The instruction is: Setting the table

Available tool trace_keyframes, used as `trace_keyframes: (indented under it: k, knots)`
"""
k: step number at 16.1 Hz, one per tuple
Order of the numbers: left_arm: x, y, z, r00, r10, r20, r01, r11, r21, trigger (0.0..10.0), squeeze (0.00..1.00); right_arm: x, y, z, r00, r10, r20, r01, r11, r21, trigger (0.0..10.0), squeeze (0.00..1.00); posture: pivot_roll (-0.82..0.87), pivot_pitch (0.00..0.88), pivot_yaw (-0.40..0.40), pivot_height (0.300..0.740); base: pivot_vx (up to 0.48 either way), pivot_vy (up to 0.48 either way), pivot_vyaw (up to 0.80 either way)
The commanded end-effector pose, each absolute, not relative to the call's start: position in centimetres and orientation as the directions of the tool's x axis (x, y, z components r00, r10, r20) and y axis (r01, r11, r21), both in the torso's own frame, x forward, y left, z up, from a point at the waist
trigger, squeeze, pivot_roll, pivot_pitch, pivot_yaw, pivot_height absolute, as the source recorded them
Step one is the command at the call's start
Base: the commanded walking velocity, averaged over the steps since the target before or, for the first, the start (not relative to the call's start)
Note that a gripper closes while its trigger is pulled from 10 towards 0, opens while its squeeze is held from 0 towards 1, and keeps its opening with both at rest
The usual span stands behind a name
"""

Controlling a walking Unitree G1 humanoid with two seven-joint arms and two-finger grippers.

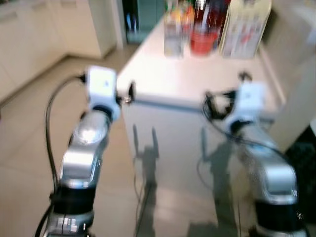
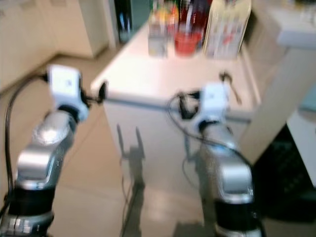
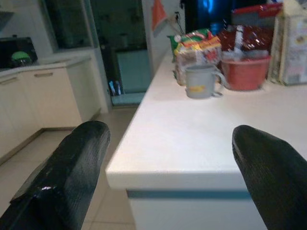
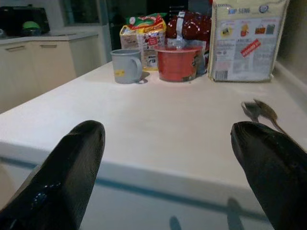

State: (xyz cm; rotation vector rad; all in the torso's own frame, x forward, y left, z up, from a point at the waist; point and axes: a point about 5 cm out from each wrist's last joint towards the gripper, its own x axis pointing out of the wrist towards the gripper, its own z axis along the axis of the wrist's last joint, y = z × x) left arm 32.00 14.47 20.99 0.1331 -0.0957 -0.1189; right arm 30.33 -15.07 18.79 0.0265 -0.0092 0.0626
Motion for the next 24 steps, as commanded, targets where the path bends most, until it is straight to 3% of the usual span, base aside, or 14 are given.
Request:
trace_keyframes:
  k: [1,8,12,17,24]
  knots:
    - [32.0,15.6,21.0,0.992,-0.090,0.089,0.077,0.987,0.141,10.0,0.00,30.5,-13.9,19.4,0.994,0.105,0.024,-0.106,0.994,0.039,10.0,0.00,0.01,0.000,0.018,0.740,0.412,0.000,-0.80]
    - [31.9,15.4,21.0,0.991,-0.099,0.088,0.085,0.986,0.146,10.0,0.00,30.6,-14.4,19.3,0.998,0.067,-0.012,-0.066,0.997,0.026,10.0,0.00,0.01,0.000,0.018,0.740,0.409,0.000,-0.23]
    - [31.9,15.3,20.9,0.990,-0.108,0.086,0.094,0.984,0.150,10.0,0.00,30.6,-14.9,19.1,0.999,0.040,-0.036,-0.039,0.999,0.030,10.0,0.00,0.00,0.000,0.018,0.740,0.407,0.000,-0.76]
    - [31.9,15.2,20.9,0.989,-0.122,0.082,0.106,0.979,0.171,10.0,0.00,30.4,-14.5,18.7,0.996,0.057,-0.066,-0.055,0.998,0.032,10.0,0.00,0.00,0.000,0.018,0.740,0.383,0.000,0.00]
    - [31.6,15.4,20.7,0.979,-0.190,0.069,0.169,0.956,0.240,10.0,0.00,30.5,-14.5,18.3,0.994,0.057,-0.096,-0.053,0.998,0.044,10.0,0.00,0.01,0.000,0.014,0.740,0.036,0.000,0.00]
